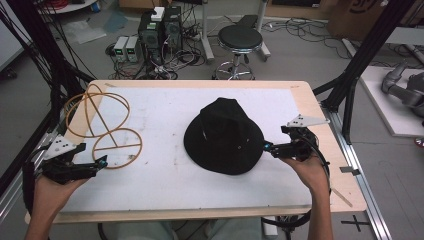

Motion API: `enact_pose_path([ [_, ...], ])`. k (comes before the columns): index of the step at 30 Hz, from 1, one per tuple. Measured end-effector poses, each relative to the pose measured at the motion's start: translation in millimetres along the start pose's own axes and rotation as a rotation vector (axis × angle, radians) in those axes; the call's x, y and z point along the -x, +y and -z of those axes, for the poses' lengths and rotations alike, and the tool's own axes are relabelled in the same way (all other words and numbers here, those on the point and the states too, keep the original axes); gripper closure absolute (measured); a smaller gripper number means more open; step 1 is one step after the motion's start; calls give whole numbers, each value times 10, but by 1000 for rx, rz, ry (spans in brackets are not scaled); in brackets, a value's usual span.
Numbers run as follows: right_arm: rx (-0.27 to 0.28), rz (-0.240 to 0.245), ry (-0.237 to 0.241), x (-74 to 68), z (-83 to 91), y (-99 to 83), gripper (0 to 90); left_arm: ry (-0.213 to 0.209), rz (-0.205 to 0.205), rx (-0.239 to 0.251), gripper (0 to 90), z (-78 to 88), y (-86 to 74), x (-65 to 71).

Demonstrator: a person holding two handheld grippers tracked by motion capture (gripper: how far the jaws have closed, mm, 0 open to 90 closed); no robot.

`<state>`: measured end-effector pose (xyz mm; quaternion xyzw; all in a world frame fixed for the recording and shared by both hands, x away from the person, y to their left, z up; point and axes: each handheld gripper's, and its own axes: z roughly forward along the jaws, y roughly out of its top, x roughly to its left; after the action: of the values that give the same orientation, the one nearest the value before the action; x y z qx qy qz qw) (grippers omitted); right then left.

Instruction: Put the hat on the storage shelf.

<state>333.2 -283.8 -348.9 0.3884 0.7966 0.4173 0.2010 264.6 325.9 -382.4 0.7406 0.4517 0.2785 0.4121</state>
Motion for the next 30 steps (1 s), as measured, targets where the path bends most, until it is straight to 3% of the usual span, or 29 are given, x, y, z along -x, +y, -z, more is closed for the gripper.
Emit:
enact_pose_path([
  [30,13,8,-4,-18,-25,23,114,-11,3,1,160,8,2,15],
])
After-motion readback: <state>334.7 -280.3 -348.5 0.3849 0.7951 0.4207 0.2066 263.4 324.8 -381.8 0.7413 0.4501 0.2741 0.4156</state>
